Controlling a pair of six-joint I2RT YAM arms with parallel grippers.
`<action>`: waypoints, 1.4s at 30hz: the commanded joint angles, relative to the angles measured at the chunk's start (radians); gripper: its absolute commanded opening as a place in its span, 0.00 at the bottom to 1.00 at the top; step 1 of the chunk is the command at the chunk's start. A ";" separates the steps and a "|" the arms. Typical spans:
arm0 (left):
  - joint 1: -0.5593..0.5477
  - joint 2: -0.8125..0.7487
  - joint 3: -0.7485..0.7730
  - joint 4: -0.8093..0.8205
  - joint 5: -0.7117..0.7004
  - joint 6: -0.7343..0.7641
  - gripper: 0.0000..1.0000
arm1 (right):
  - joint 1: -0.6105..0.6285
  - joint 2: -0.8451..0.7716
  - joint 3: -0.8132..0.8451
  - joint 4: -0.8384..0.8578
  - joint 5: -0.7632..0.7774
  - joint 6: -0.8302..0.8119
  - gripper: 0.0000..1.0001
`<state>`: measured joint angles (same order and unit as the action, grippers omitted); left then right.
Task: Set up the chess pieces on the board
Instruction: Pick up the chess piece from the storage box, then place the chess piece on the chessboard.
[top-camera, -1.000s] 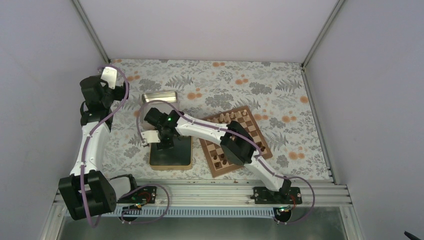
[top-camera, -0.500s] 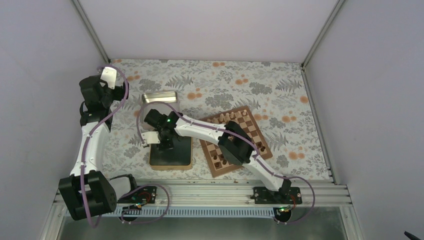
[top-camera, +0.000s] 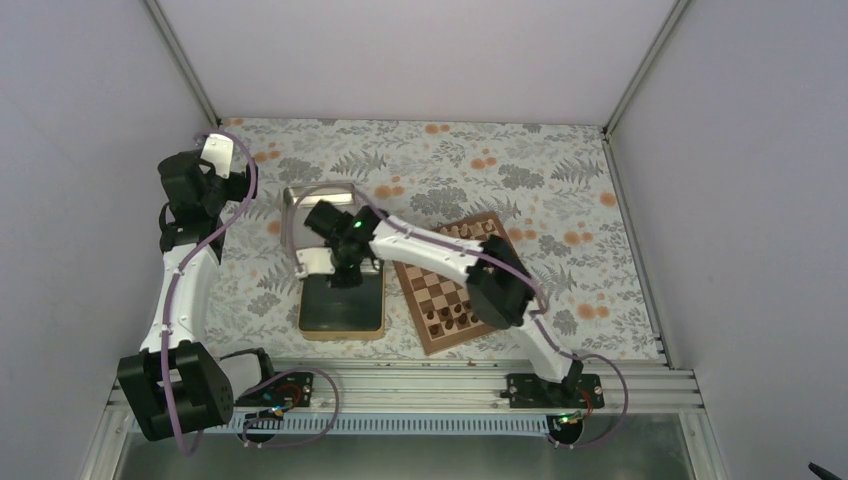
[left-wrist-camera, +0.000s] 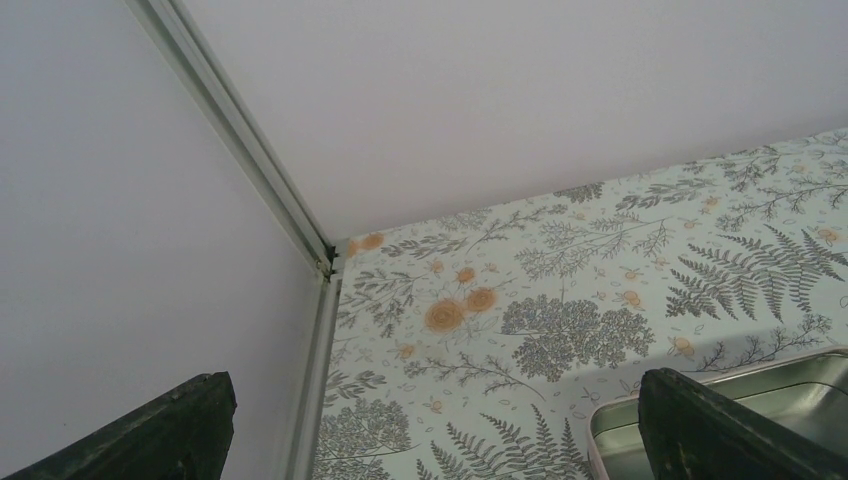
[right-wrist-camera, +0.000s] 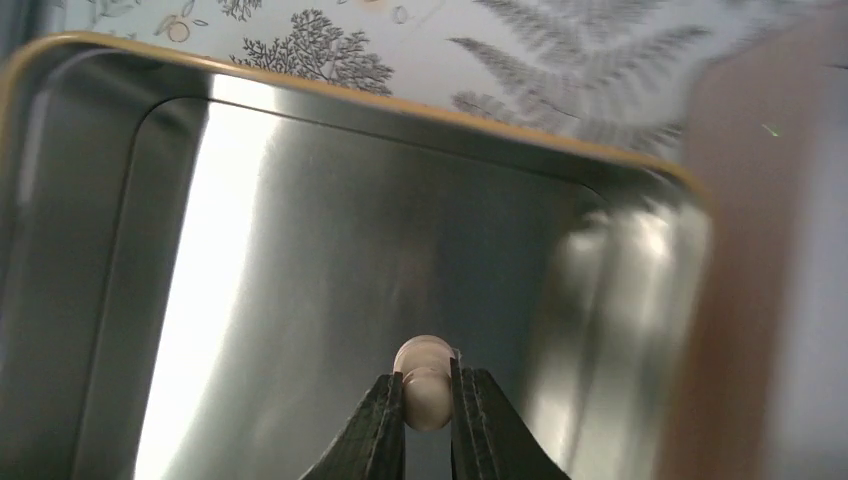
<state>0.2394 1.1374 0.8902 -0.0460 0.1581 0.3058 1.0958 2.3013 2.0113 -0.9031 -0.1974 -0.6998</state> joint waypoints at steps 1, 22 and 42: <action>0.006 -0.021 0.007 0.011 0.011 -0.002 1.00 | -0.094 -0.251 -0.069 -0.055 -0.010 0.040 0.08; 0.008 -0.001 0.014 0.003 0.034 -0.004 1.00 | -0.793 -0.748 -0.793 0.088 -0.055 -0.036 0.09; 0.008 -0.004 0.014 -0.002 0.039 -0.003 1.00 | -0.829 -0.551 -0.775 0.156 -0.026 -0.046 0.11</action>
<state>0.2401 1.1389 0.8902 -0.0463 0.1772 0.3058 0.2821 1.7355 1.1999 -0.7685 -0.2237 -0.7364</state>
